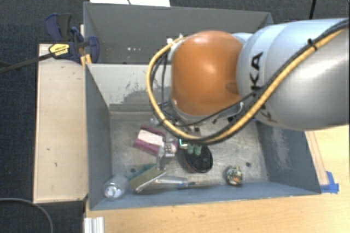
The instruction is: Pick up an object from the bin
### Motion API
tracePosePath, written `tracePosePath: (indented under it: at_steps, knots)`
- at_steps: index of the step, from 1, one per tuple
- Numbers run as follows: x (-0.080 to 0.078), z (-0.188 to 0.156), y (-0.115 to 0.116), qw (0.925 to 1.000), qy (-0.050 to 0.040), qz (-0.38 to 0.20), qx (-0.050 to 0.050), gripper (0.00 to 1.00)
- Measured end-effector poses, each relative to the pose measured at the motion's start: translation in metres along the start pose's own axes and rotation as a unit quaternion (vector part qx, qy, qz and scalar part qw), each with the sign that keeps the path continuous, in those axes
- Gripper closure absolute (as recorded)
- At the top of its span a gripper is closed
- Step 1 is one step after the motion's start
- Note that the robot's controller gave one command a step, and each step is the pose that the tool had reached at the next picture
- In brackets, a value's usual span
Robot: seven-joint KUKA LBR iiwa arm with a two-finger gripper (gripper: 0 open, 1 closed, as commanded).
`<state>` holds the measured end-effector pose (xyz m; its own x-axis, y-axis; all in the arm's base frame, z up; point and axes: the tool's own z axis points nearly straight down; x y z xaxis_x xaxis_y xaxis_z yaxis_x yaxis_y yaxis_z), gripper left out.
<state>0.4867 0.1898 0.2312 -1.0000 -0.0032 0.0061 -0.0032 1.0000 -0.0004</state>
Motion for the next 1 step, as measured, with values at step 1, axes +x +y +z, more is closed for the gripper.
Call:
tracePosePath:
  at_steps: [1]
  knots:
    - [-0.0392,0.1393,-0.0062,0.9979,-0.0175,-0.062,-0.006,0.0]
